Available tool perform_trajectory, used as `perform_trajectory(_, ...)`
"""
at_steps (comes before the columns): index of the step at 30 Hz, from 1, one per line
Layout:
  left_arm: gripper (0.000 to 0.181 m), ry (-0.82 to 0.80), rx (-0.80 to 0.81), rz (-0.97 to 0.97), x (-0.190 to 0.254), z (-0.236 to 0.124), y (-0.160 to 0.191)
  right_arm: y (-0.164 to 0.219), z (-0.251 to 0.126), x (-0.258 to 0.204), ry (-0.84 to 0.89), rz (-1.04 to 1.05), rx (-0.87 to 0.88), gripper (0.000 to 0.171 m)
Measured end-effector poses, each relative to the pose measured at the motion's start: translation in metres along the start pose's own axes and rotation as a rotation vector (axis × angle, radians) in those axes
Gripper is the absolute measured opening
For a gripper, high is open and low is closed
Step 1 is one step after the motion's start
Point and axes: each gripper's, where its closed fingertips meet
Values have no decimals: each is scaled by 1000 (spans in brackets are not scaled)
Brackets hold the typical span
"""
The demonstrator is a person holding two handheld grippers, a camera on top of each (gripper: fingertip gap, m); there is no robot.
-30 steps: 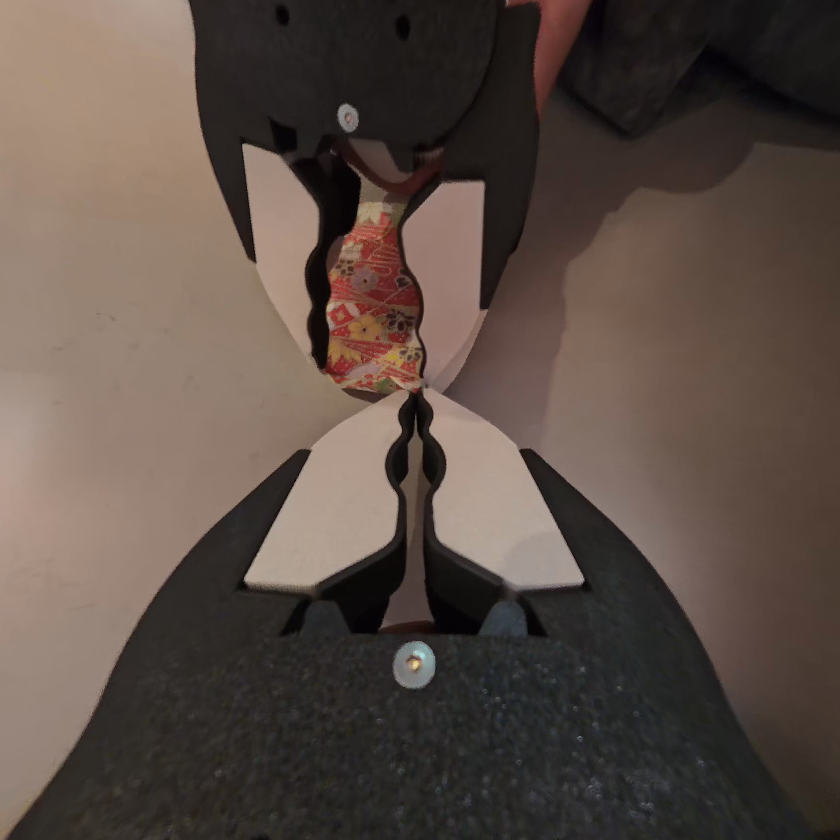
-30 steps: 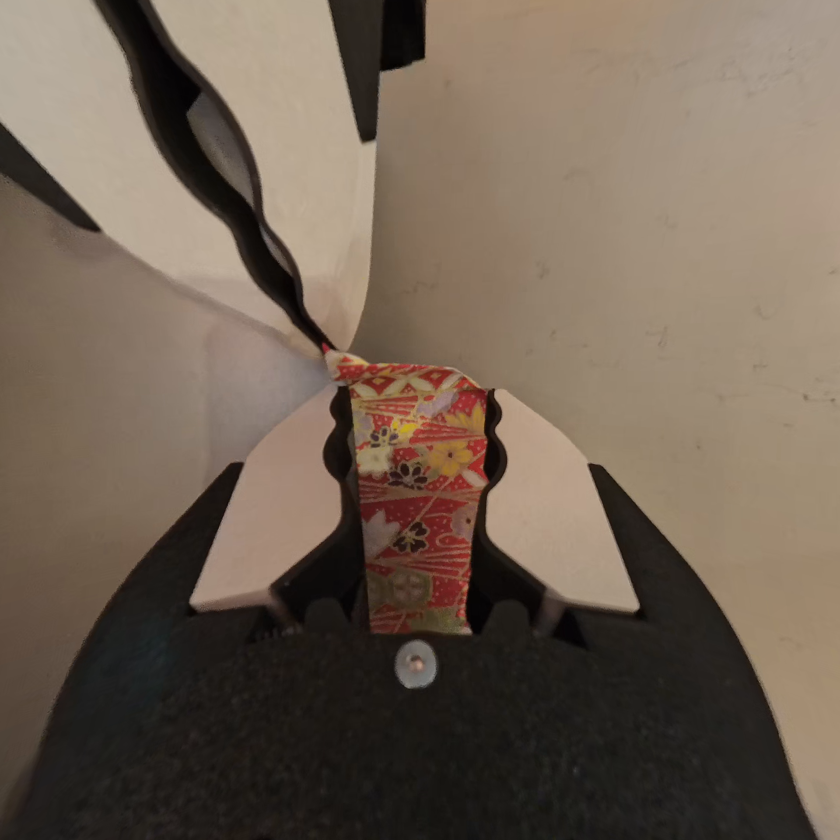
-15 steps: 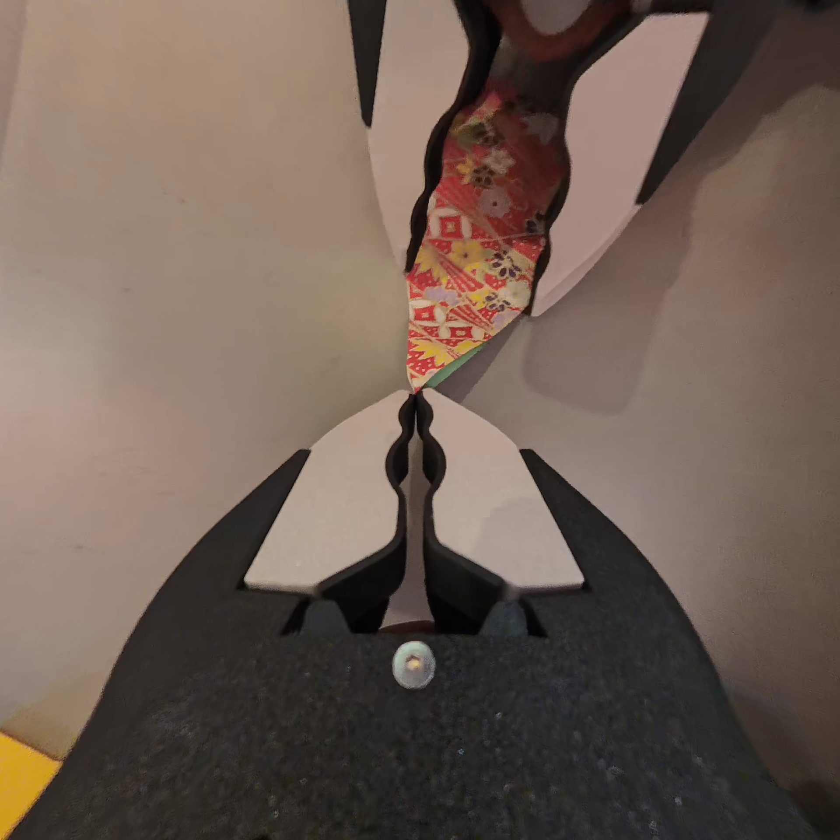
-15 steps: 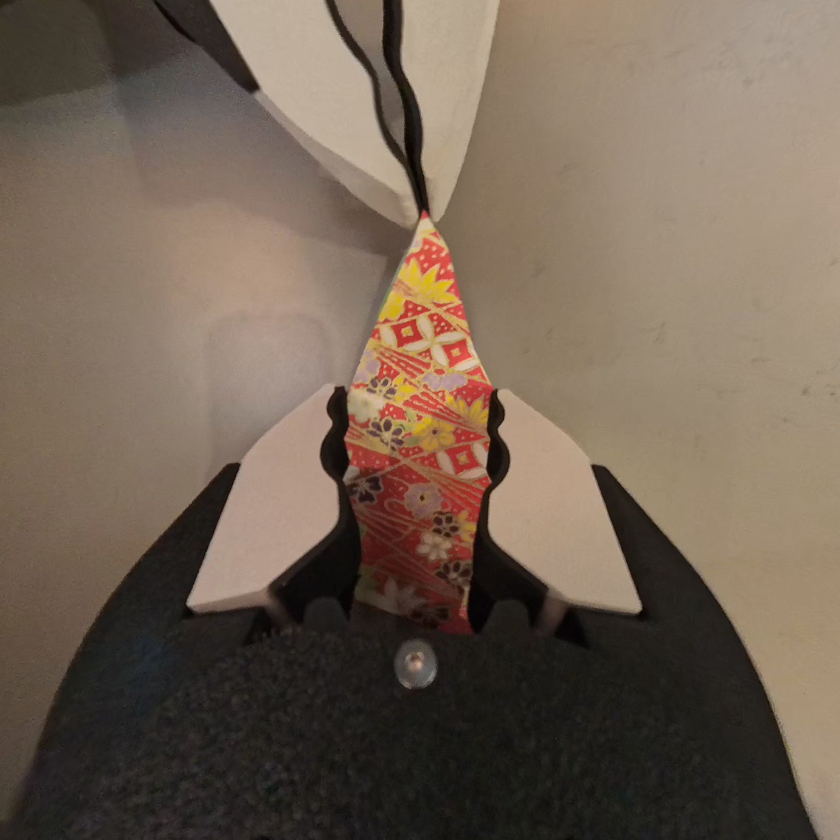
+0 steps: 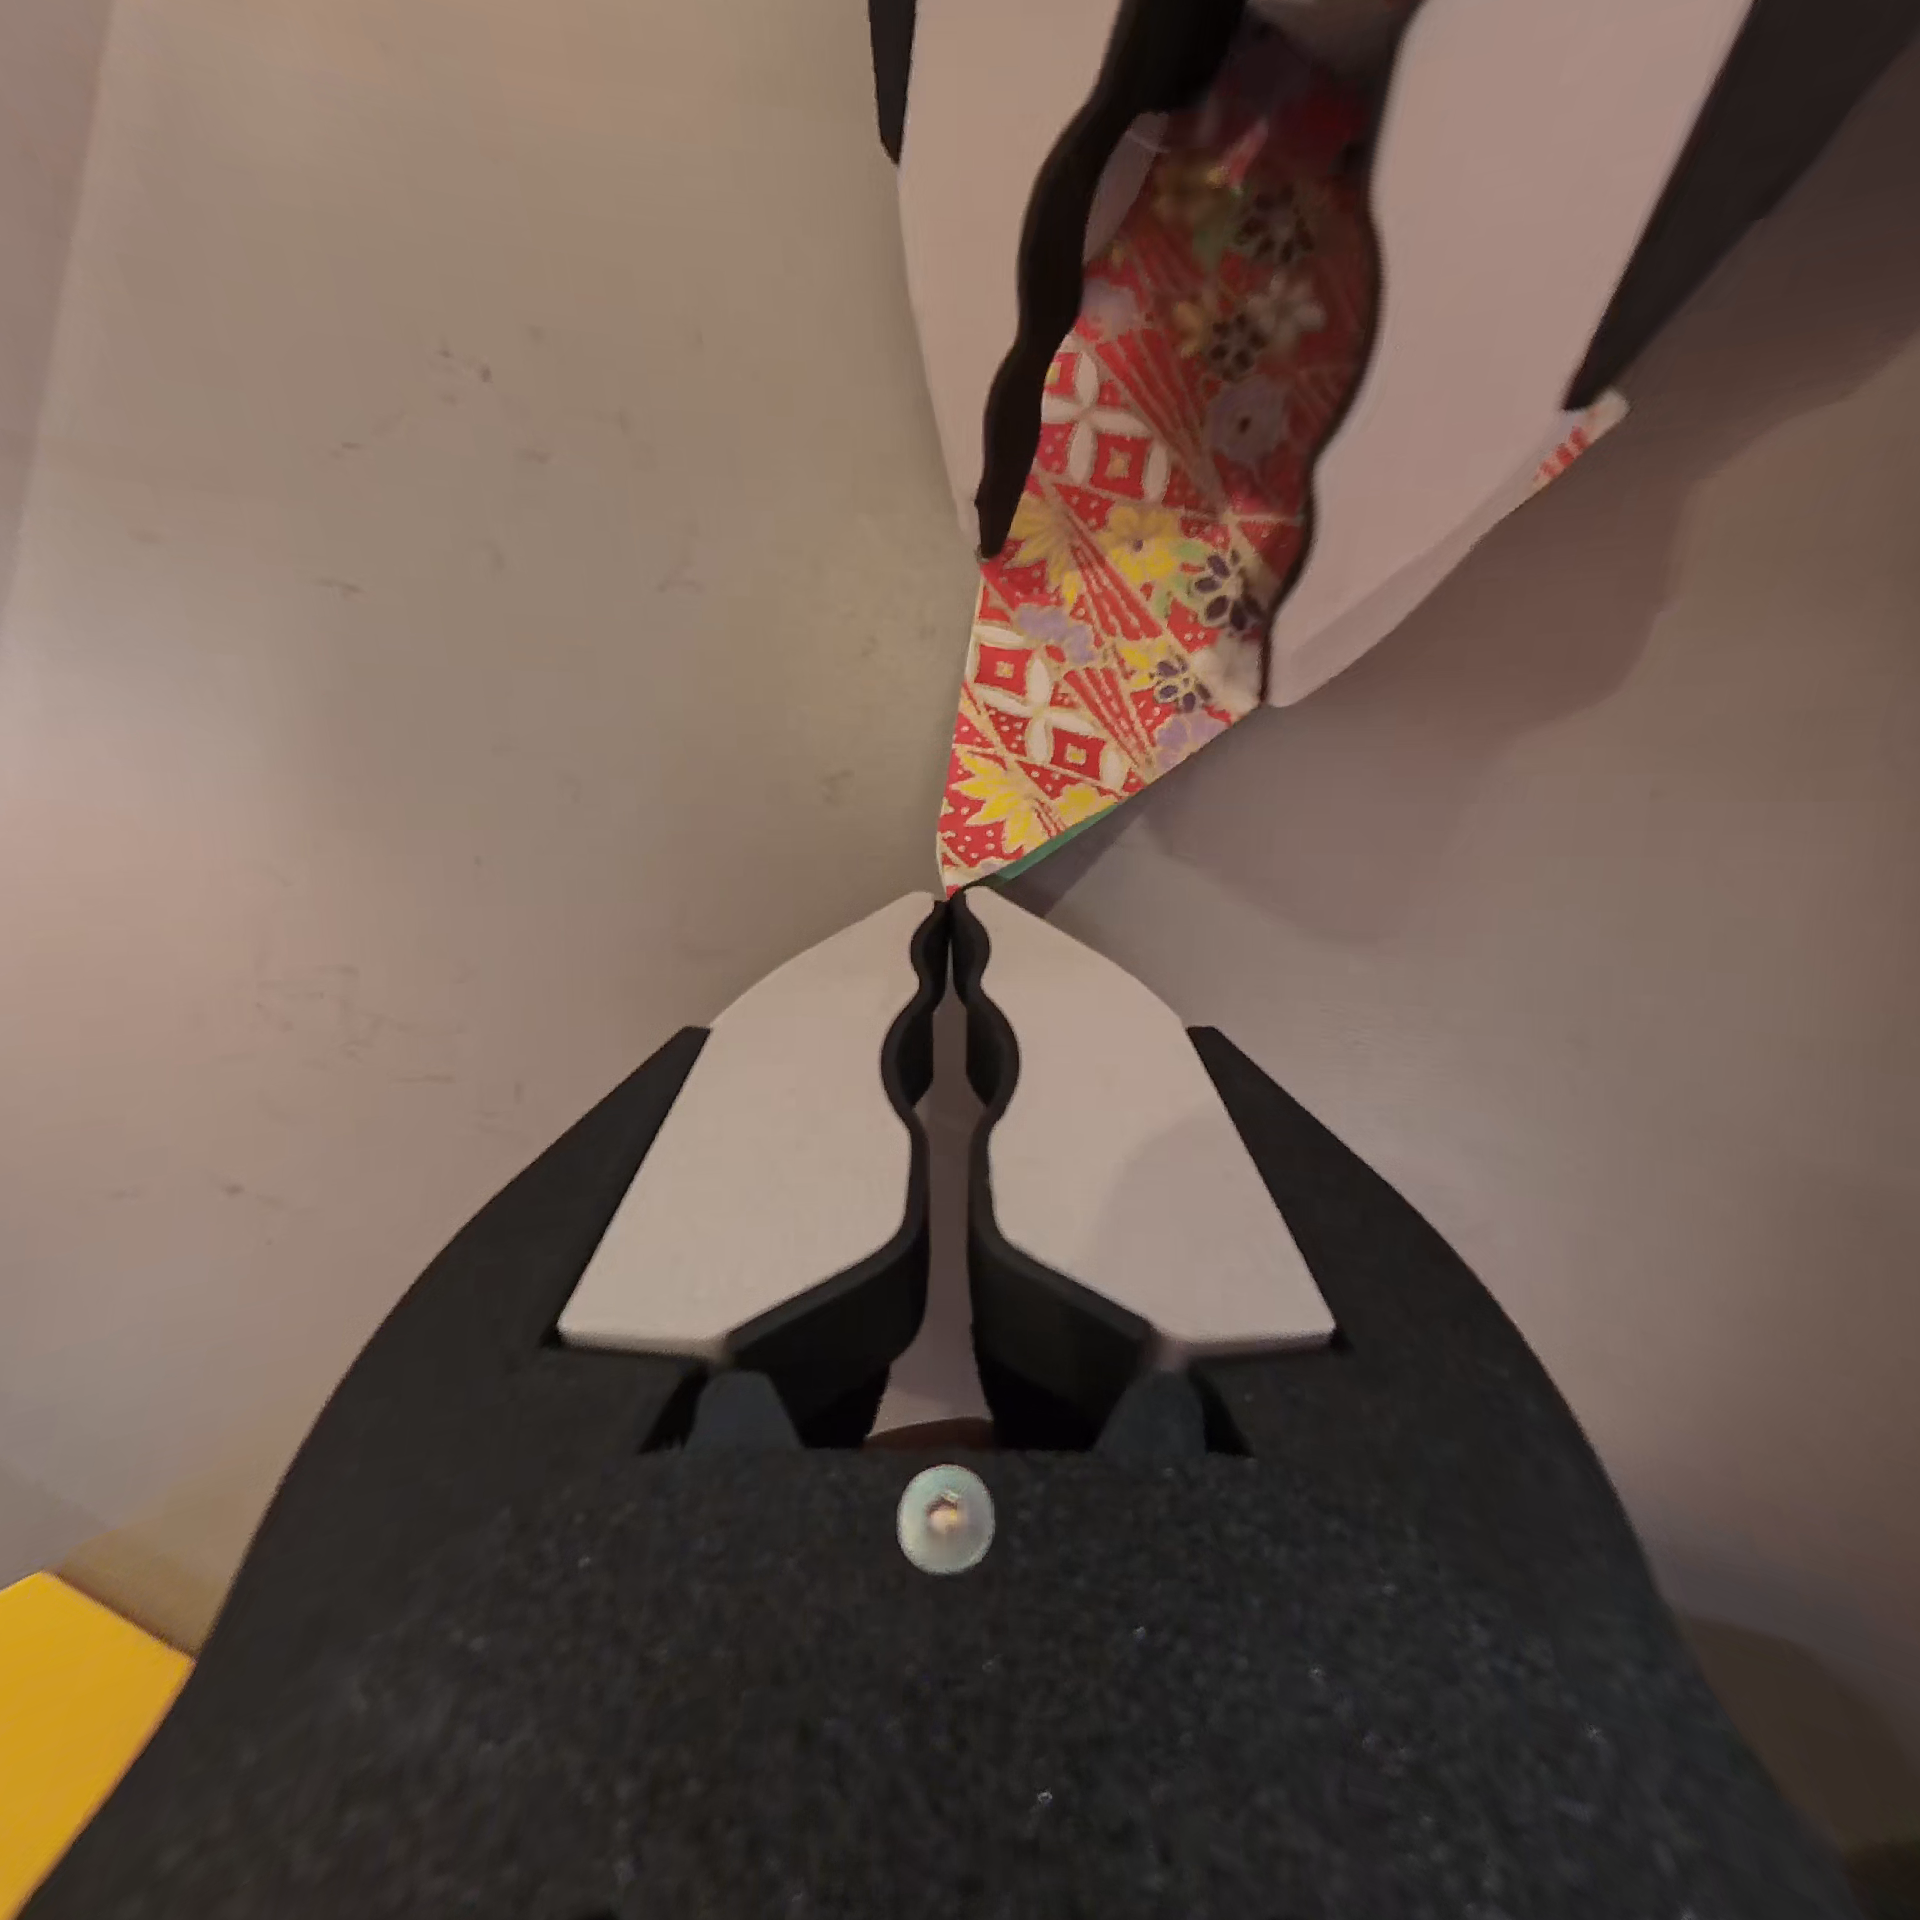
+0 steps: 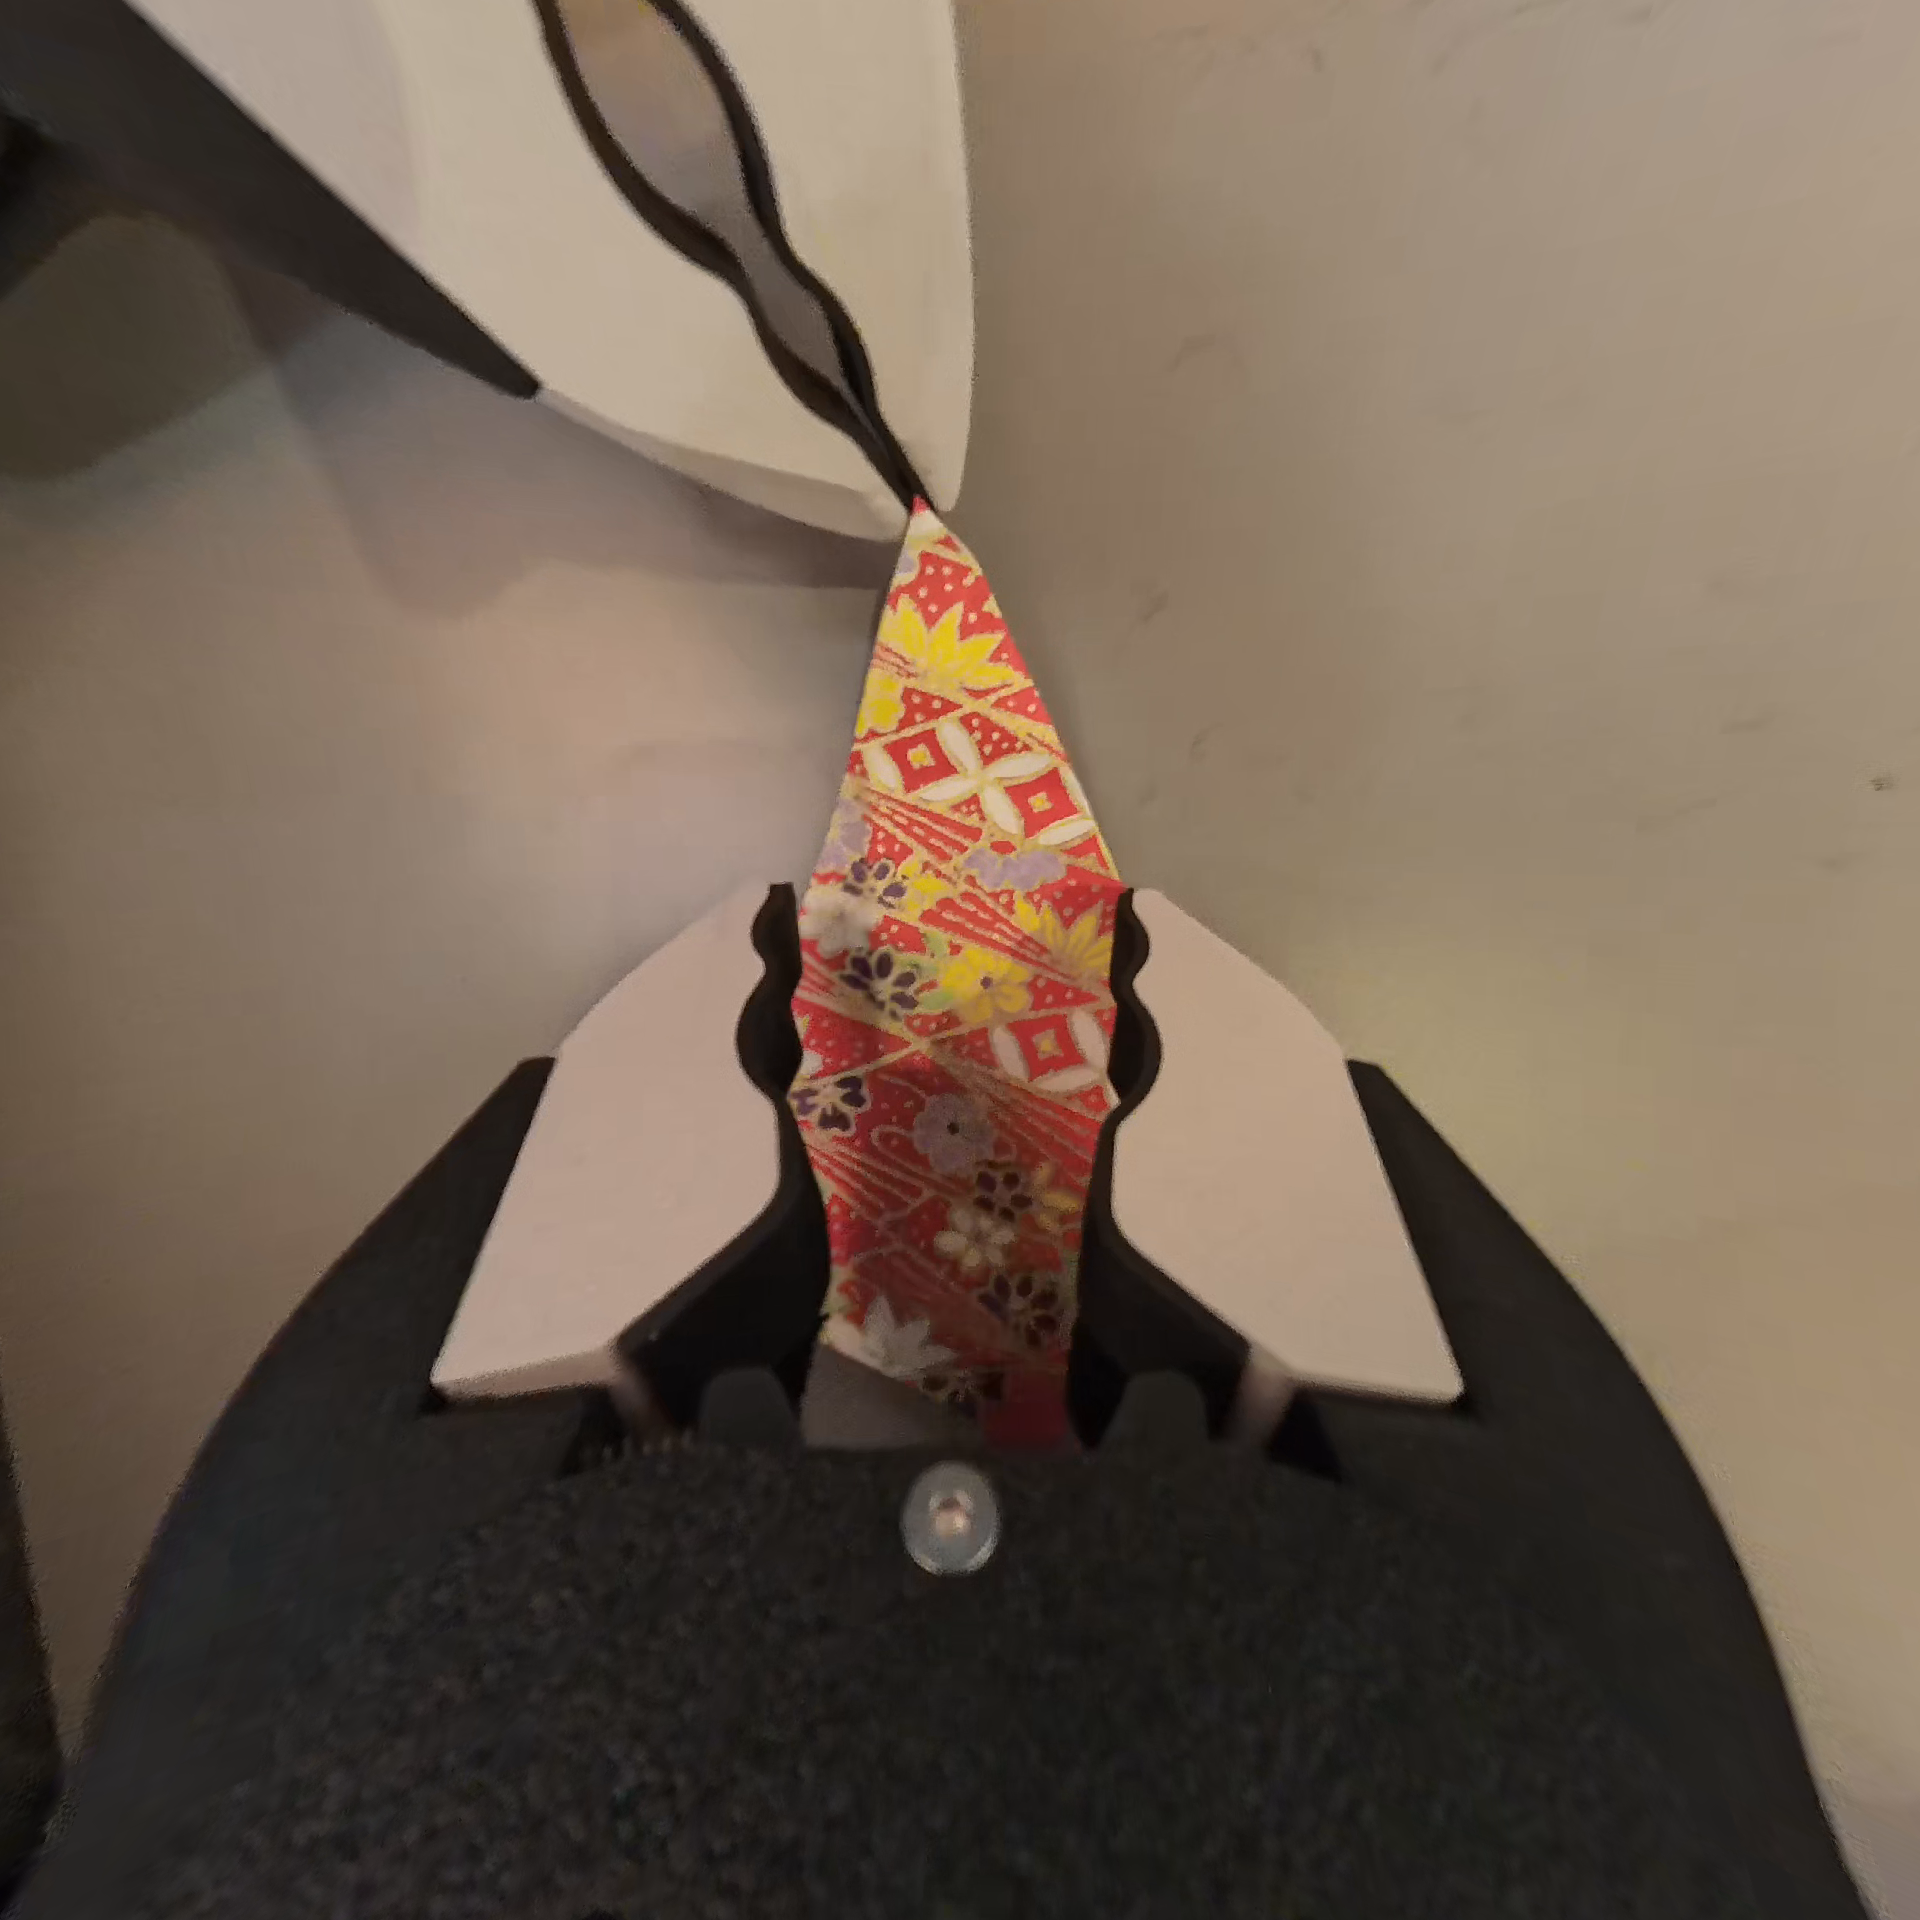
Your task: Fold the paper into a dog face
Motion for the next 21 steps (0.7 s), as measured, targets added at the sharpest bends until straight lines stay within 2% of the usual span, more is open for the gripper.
perform_trajectory(5, 0, -2, 6, 7, -2, 1, -1, 0, -1, 2, -16, 29, -50, 52)
perform_trajectory(9, 0, -7, 33, 2, -3, -1, -4, 2, 1, 1, 54, -48, -71, 55)
perform_trajectory(12, 0, -4, 61, -9, -4, -4, -8, 4, 3, 1, 122, -117, -63, 50)
perform_trajectory(21, 0, 101, 227, -2, 23, -12, -42, 4, 3, 0, 134, -78, 9, 48)
Point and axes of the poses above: each gripper's, where its closed fingertips meet, z out along the fingers, y out of its underside, x = y × z across the jaws, and after that the axes turned 6 degrees about z, right-handed
